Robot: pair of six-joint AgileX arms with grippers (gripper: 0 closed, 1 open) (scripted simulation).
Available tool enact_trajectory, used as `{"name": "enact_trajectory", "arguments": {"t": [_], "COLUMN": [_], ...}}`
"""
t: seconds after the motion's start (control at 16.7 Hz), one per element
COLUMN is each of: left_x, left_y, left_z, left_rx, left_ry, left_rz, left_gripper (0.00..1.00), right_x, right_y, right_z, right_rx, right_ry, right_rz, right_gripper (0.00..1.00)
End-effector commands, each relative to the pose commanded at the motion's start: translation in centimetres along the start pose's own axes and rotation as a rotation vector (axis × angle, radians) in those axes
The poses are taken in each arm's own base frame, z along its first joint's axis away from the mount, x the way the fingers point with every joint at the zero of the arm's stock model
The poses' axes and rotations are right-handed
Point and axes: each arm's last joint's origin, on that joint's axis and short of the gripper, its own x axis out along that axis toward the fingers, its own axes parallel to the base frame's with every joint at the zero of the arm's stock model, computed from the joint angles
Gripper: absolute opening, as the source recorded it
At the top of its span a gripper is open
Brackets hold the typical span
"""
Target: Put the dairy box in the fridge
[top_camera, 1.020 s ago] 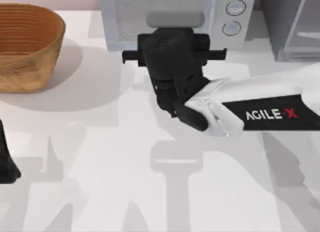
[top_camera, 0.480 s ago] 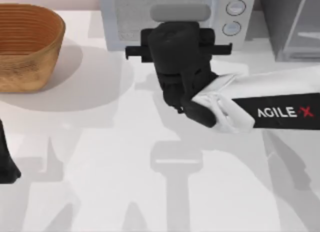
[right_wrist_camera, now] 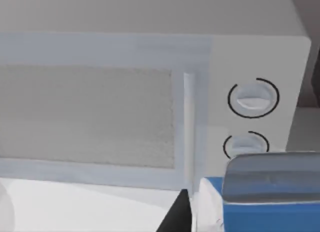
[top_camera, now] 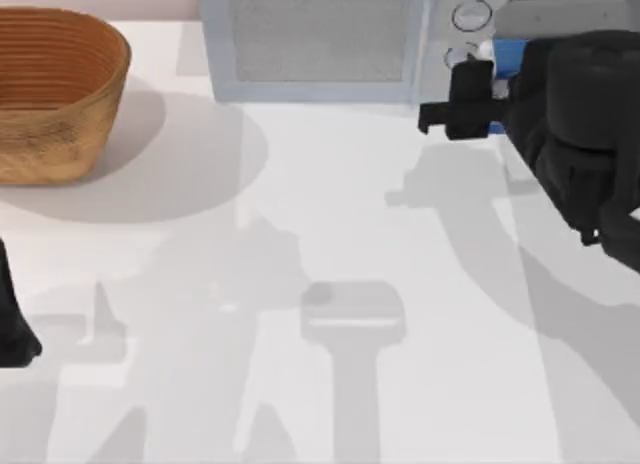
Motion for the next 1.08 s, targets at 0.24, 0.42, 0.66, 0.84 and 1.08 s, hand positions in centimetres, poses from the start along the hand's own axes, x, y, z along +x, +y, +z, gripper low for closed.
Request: {"name": "enact_trajectory", "arguments": {"t": [0.24, 0.42, 0.66, 0.84, 1.08], "left_x": [0.0, 0.0, 0.0, 0.0, 0.0], "left_y": [0.0, 0.0, 0.0, 0.0, 0.0], "left_z": [0.0, 0.0, 0.0, 0.0, 0.0], "left_rx": [0.000, 0.000, 0.000, 0.000, 0.000], "left_ry": [0.000, 0.000, 0.000, 0.000, 0.000], "left_rz": [0.000, 0.000, 0.000, 0.000, 0.000], "left_gripper": [1.00, 1.00, 1.00, 1.00, 1.00], "right_x": [-7.7, -12.6, -16.1, -17.0, -17.3], "right_y": [-7.4, -11.0, -13.5, -14.4, -15.0], "right_z": [-0.9, -3.7, -8.0, -10.0, -11.0], "right_rx": [0.024, 0.031, 0.016, -0.005, -0.025], "right_ry": [-0.033, -0.092, -0.187, -0.241, -0.276], "right_rz": [0.026, 0.016, -0.032, -0.079, -0.119], "right_gripper": [0.00, 0.00, 0.00, 0.00, 0.00]}}
